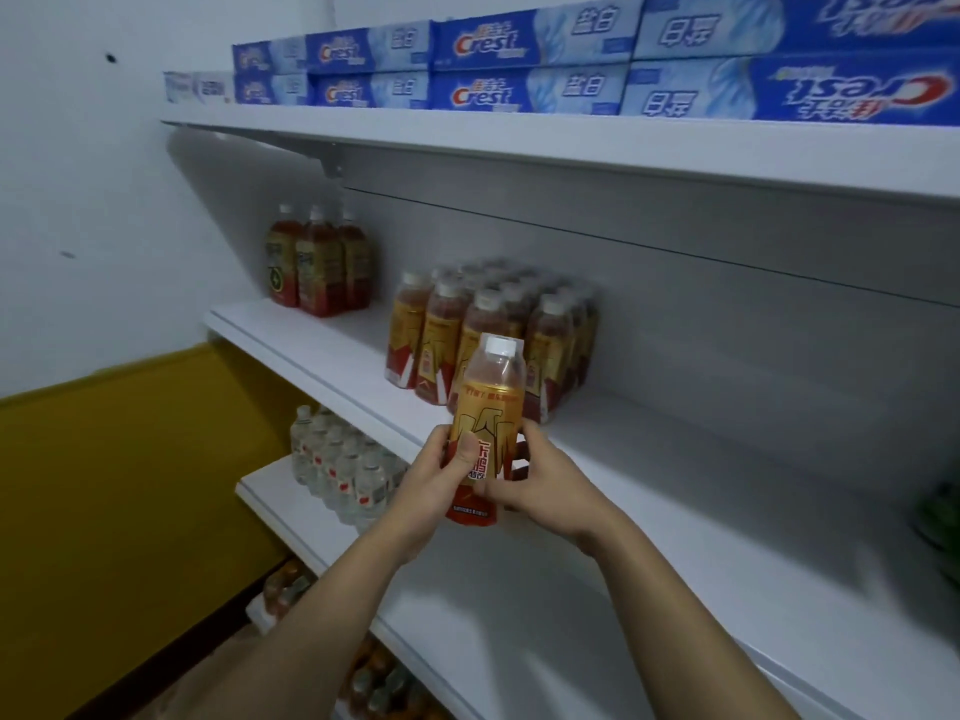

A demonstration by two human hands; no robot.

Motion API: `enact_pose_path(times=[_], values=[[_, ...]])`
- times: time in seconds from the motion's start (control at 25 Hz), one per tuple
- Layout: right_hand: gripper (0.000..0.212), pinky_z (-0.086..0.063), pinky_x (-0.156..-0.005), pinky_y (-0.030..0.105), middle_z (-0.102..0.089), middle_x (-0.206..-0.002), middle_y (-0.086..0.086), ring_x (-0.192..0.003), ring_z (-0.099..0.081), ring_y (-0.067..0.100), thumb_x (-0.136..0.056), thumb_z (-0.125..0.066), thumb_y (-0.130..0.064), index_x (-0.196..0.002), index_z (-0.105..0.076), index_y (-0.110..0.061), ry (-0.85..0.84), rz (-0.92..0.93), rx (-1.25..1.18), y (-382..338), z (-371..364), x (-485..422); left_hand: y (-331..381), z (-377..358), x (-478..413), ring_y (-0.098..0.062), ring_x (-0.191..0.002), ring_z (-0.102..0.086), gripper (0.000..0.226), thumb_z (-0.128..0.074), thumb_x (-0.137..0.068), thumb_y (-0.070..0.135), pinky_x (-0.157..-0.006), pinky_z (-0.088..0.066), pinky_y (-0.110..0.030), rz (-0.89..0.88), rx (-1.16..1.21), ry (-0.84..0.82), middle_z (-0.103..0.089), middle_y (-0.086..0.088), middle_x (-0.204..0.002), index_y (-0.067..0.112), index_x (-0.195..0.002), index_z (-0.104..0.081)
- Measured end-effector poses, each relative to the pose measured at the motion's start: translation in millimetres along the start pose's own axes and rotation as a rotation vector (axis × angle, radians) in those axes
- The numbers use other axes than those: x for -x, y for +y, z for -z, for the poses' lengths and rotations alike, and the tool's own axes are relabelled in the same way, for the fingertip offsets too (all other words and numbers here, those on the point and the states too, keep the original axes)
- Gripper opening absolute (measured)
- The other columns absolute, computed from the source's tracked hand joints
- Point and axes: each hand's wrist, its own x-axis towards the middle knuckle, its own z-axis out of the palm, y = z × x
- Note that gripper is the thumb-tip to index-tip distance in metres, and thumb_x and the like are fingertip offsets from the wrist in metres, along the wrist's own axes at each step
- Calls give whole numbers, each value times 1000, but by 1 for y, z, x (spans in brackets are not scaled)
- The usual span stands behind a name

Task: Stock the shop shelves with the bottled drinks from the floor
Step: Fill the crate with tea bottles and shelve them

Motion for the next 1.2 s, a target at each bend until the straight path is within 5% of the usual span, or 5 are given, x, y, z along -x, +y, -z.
enact_pose_path(times=[0.16,0.36,0.52,0.8,1.2], values=[[69,-50,-74,15,-58,-106,-21,-94,-60,0,-75,-84,-31,-128,-39,-30,217,49,24,15,19,-14,3,-22,-30,-7,-115,-60,55,-45,-86,61,-99,-49,-32,-40,-175,-100,-64,11,-124,34,-134,-47],[74,-54,-91,36,-59,-108,-15,-109,-62,16,-72,-86,-26,-129,-40,-28,348,-19,32,38,26,-52,4,-30,-67,-8,-103,-62,40,-58,-93,42,-89,-51,-24,-116,-483,114,-66,5,-113,23,-128,-59],[76,-47,-84,28,-61,-115,-7,-106,-60,17,-75,-84,-24,-135,-38,-23,380,-22,57,42,26,-79,-3,-29,-91,-4,-89,-62,37,-67,-90,28,-71,-48,-11,-142,-446,204,-66,3,-103,16,-124,-59],[66,-44,-79,28,-58,-123,5,-112,-59,26,-77,-83,-30,-120,-34,-18,390,-123,170,46,26,-118,-43,-31,-101,-11,-69,-62,23,-68,-88,38,-66,-56,-36,-202,-560,506,-63,6,-72,21,-85,-52],[88,-60,-81,41,-66,-111,3,-96,-68,26,-52,-91,-40,-122,-44,-16,377,-262,219,43,27,-144,-46,-28,-102,-4,-88,-65,33,-61,-92,16,-87,-53,-21,-267,-521,485,-69,7,-100,28,-122,-67]])
